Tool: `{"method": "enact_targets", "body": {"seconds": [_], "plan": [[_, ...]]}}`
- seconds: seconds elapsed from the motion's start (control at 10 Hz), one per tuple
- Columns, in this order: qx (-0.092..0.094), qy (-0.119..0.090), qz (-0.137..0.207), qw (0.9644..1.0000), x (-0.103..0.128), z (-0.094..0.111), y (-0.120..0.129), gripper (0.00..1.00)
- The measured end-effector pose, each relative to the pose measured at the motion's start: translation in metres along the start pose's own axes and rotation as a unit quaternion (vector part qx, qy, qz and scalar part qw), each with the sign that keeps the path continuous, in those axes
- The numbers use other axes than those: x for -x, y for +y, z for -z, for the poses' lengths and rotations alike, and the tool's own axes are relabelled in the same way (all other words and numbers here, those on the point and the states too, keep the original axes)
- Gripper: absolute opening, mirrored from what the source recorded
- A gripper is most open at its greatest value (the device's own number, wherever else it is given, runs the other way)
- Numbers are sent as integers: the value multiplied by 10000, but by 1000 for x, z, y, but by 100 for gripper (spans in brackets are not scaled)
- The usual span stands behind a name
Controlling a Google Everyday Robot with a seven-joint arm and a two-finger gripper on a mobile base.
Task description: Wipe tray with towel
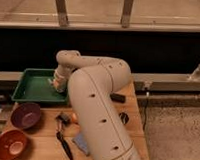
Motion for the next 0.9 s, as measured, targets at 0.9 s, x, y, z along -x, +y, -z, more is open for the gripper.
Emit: {"method": "enact_targets", "body": {"seconds": [0.9], "plan": [[-303,-448,790,9954,67,-31,37,0]]}}
